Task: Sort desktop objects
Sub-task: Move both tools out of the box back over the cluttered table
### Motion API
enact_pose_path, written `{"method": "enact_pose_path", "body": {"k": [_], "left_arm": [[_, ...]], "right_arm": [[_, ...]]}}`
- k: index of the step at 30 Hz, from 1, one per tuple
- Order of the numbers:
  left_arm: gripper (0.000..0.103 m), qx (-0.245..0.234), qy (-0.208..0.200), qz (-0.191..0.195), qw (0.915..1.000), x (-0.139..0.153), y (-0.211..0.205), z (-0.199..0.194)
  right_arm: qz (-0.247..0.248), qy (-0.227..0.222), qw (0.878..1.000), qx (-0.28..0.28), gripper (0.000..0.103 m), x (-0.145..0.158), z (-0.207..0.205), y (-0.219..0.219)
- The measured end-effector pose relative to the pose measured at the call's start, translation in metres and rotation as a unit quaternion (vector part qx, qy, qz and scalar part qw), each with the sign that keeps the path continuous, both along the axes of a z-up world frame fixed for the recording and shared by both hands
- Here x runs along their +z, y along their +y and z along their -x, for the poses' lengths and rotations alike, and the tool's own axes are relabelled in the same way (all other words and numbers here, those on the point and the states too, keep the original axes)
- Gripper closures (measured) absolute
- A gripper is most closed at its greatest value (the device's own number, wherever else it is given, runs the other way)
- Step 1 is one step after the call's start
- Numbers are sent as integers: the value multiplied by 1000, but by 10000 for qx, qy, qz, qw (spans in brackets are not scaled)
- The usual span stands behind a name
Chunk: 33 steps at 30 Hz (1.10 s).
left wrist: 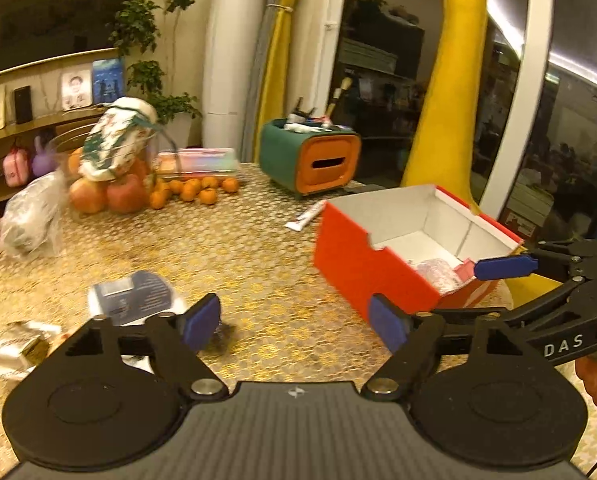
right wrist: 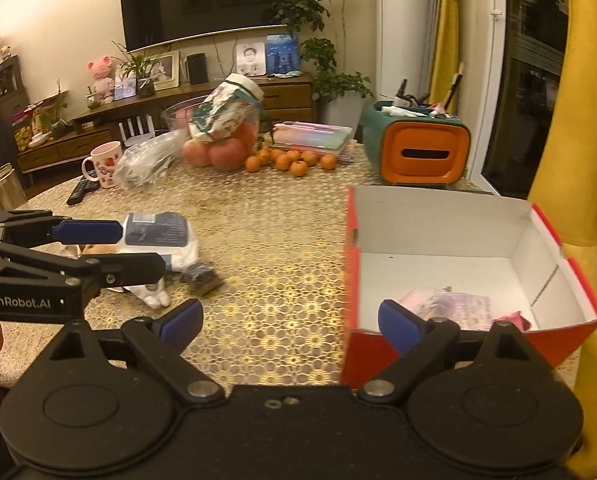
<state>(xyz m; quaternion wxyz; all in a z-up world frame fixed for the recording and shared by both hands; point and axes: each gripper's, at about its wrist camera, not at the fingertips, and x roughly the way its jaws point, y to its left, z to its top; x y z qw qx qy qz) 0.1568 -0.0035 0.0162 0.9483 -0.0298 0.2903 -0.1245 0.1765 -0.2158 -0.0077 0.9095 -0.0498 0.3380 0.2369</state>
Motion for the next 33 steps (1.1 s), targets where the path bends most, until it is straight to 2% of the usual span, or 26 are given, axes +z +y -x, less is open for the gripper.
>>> {"method": "enact_pose_path", "body": {"k": [2, 7, 10, 16, 25, 33], "left_arm": [[20, 85, 13, 28, 10000, -1, 12, 2], [12, 281, 66, 76, 9996, -7, 42, 6], [1, 407, 76, 63, 9991, -12, 62, 5], [0, 724, -4, 6, 9974, -23, 105, 1], [0, 1081, 41, -291, 9937, -39, 166, -19], [0, 1246, 354, -471, 9905, -65, 206, -46]], "right_arm": [[-7, 1, 10000, 30, 7, -2, 1, 7], [56, 16, 9999, 119, 6, -7, 0, 28], [120, 28, 9998, 185, 4, -11, -2, 42], [193, 47, 9994, 266, 3, -21, -8, 68], [381, 34, 9981, 488, 1, -45, -29, 104], [507, 200, 9967, 594, 1, -66, -50, 127]]}}
